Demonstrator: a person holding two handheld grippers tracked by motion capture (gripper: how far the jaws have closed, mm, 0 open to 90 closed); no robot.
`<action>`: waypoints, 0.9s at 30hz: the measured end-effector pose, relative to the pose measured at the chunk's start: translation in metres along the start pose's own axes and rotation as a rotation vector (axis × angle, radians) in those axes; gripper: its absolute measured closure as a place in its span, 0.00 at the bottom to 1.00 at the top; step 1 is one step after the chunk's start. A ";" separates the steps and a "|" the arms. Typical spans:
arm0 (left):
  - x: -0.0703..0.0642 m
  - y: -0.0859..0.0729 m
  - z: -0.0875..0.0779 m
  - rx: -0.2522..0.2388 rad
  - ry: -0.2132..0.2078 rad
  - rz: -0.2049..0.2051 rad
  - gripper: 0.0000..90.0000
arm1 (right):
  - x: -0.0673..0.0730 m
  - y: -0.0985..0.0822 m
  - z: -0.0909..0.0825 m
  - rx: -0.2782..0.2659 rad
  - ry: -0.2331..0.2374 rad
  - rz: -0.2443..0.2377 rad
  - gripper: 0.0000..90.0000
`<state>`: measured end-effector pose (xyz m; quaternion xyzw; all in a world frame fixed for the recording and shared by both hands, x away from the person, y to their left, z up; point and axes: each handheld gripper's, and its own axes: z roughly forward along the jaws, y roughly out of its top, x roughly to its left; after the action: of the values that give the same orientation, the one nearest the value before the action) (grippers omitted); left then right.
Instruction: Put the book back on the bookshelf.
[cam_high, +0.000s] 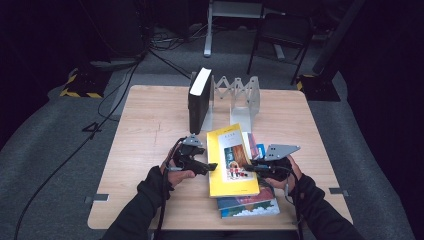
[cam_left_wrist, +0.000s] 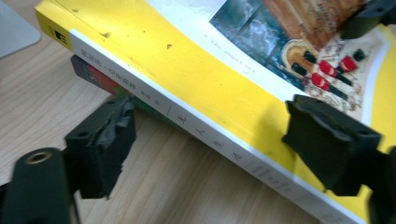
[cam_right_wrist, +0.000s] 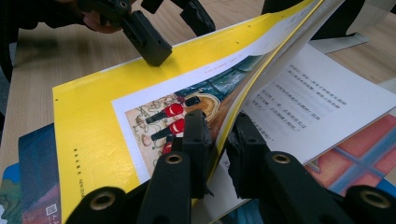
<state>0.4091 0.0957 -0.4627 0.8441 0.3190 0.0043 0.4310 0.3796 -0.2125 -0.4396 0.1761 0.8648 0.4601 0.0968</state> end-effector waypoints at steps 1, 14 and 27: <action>0.000 0.001 0.002 -0.005 -0.006 -0.005 0.17 | 0.000 0.000 0.000 -0.001 0.000 0.000 0.87; 0.015 0.002 0.021 0.019 -0.113 -0.089 0.00 | 0.000 -0.001 0.001 -0.028 0.004 -0.030 0.85; 0.014 0.013 -0.013 -0.147 -0.050 -0.029 0.27 | 0.008 0.006 -0.005 -0.111 -0.020 -0.116 0.86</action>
<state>0.4237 0.1072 -0.4494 0.8053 0.3192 0.0004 0.4997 0.3723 -0.2100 -0.4314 0.1246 0.8458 0.4990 0.1416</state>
